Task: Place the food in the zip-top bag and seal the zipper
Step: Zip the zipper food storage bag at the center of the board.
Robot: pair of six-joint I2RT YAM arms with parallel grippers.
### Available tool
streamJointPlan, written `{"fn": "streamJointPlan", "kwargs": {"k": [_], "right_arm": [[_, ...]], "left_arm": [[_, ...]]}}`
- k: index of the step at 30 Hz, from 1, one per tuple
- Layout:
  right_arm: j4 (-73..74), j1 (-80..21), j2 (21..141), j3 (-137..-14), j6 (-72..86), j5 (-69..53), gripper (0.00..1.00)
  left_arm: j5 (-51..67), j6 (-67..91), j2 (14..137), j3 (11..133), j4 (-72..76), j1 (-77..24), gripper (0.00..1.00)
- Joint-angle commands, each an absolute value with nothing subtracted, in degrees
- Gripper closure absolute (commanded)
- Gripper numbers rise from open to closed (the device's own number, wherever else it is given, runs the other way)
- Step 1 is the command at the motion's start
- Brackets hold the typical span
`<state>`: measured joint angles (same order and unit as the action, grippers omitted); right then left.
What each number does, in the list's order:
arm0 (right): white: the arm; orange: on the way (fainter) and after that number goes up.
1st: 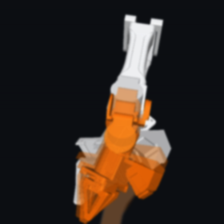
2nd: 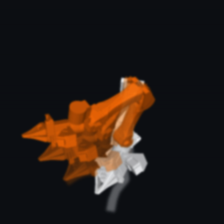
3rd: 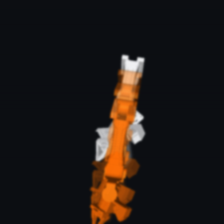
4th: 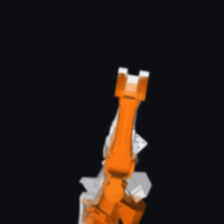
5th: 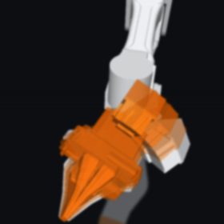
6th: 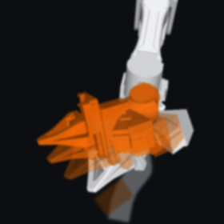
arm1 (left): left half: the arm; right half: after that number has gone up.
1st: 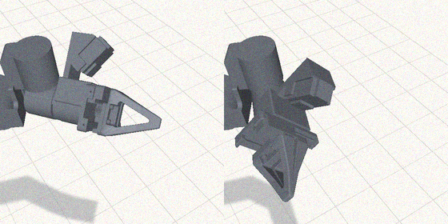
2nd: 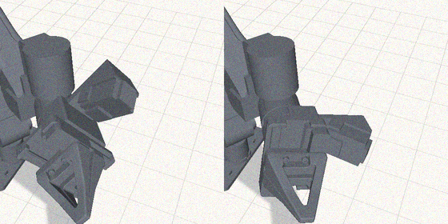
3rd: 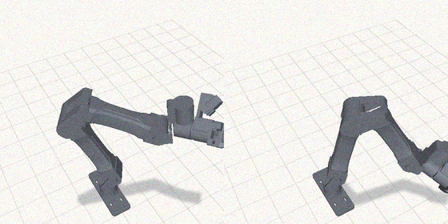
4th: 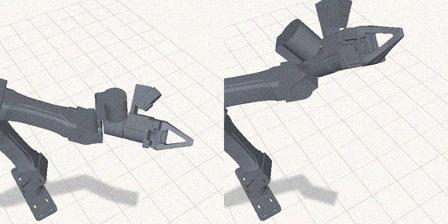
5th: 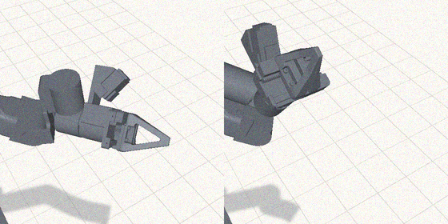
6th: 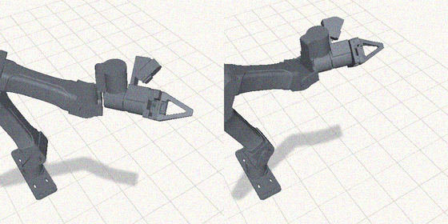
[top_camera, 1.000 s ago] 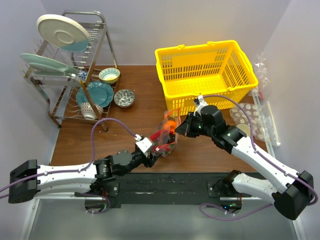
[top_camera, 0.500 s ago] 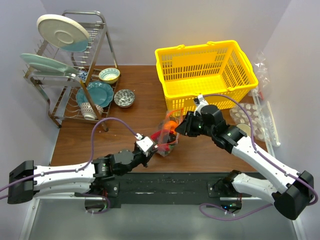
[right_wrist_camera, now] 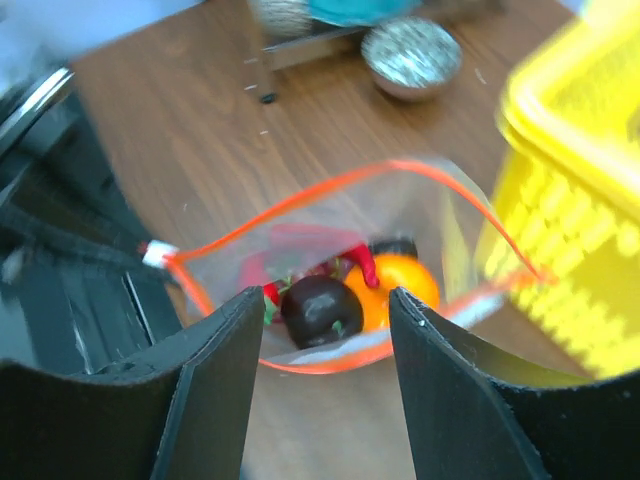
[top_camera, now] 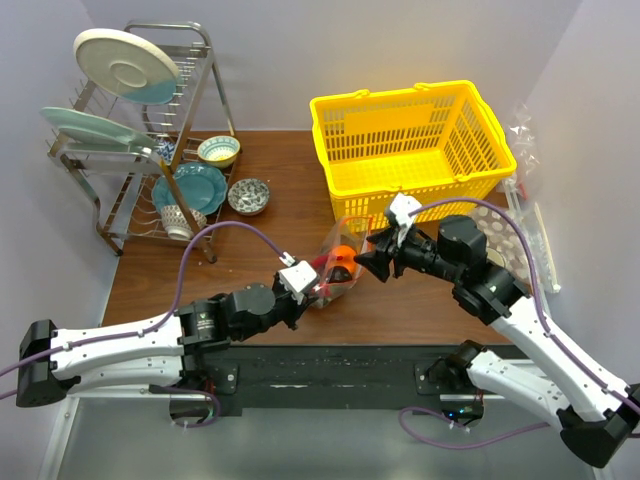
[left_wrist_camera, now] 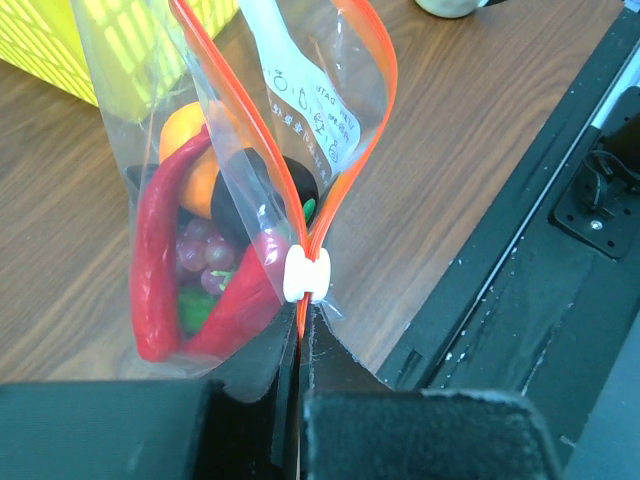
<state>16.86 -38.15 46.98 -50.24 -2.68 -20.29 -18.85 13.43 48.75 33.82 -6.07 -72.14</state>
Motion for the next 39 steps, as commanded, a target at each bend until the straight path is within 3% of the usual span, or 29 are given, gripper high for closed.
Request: {"fn": "streamJointPlan", "kwargs": {"k": [1, 4, 10, 23, 33, 36, 39], "right_arm": [[13.7, -38.2, 46.9, -51.0, -28.8, -45.8, 0.5], [12.0, -38.4, 49.5, -51.9, -30.6, -52.8, 0.59], [12.8, -41.4, 53.7, -52.6, -35.4, -55.9, 0.57], [20.6, -49.3, 63.1, -57.6, -44.9, -49.7, 0.57], [23.2, -49.7, 67.6, -58.8, -48.2, -46.8, 0.58], [23.8, -49.7, 68.6, -59.3, -48.7, -46.6, 0.65], [25.1, -49.7, 69.5, -60.5, -48.7, -46.8, 0.89]], "left_arm": [[-17.7, 14.9, 47.9, 37.7, -8.0, -72.5, 1.0], [-17.5, 15.0, 48.1, 37.8, -8.3, -72.5, 1.0], [-17.2, 15.1, 48.0, 37.3, -7.6, -72.5, 1.0], [-16.8, 14.7, 49.0, 38.0, -6.0, -72.5, 1.0], [-17.1, 14.2, 48.2, 38.5, -6.9, -72.5, 1.0], [-17.1, 14.2, 47.8, 38.4, -7.0, -72.5, 1.0], [-17.2, 14.2, 47.7, 38.4, -7.5, -72.5, 1.0]]}}
